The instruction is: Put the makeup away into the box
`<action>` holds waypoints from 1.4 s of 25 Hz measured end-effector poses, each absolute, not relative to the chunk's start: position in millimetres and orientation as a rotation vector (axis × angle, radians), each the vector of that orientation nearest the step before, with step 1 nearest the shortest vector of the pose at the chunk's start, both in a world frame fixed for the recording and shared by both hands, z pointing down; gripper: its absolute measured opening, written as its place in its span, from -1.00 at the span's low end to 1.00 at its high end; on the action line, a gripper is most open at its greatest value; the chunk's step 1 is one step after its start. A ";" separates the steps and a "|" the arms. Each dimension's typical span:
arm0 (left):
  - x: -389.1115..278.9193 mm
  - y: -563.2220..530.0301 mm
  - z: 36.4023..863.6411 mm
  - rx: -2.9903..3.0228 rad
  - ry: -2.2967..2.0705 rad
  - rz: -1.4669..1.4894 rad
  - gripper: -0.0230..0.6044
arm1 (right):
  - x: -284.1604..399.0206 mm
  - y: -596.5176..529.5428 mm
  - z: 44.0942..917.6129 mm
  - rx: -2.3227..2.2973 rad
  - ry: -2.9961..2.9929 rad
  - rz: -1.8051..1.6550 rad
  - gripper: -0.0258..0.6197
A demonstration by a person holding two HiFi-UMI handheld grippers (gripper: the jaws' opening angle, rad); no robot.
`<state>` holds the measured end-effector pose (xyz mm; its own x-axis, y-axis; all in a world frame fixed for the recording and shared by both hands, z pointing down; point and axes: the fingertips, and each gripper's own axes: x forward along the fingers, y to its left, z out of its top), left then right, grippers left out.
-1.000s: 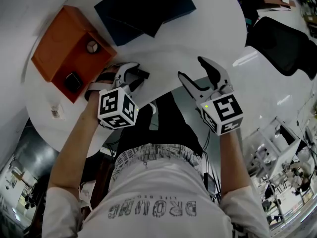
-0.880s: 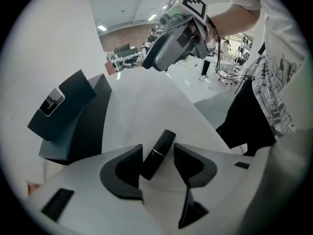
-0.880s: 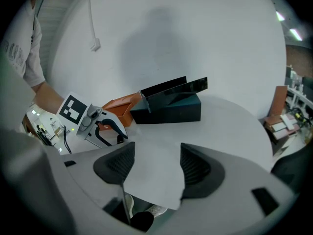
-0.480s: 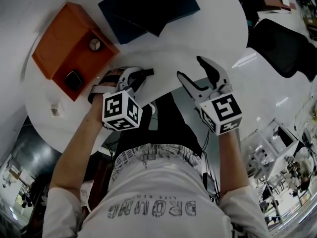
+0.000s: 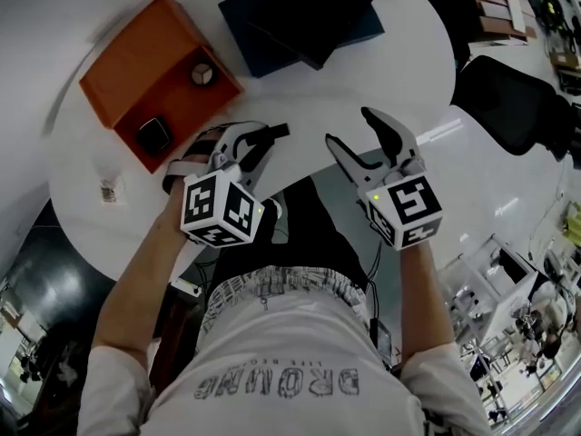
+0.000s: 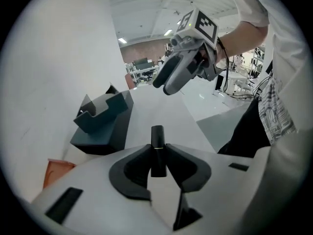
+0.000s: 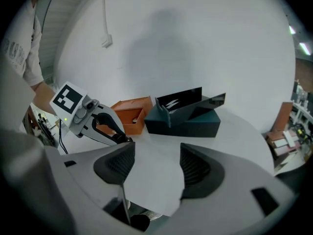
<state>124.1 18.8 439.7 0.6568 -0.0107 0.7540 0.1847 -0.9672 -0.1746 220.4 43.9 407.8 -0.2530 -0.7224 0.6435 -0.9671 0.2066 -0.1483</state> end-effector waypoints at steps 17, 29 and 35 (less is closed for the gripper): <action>45.3 -81.7 396.1 -2.669 0.231 -1.196 -0.58 | 143.3 -24.4 363.4 1.432 -2.162 0.588 0.01; 14.4 -119.9 437.5 -2.712 0.447 -1.430 -0.58 | 122.2 -65.9 362.4 1.257 -2.264 0.577 0.01; 9.9 -129.0 455.2 -2.715 0.518 -1.547 -0.58 | 127.4 -81.2 366.3 1.202 -2.299 0.598 0.01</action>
